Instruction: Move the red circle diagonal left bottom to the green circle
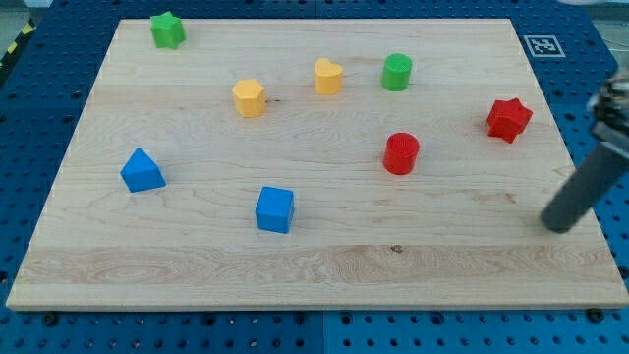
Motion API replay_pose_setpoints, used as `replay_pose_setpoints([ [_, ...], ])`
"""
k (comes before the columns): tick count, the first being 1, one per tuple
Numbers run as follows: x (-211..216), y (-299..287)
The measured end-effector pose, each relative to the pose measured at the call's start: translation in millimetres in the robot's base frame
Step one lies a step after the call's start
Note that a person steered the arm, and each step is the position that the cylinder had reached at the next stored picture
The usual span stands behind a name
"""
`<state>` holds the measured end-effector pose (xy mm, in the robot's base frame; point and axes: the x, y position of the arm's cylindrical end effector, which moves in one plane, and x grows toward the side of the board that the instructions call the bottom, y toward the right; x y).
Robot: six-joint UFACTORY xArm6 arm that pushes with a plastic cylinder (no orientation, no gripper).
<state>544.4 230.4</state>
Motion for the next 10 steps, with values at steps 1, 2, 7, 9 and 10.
replay_pose_setpoints([
  [1,-16,-67],
  [2,-67,-89],
  [7,-76,-139],
  [9,-59,-178],
  [10,-78,-210],
])
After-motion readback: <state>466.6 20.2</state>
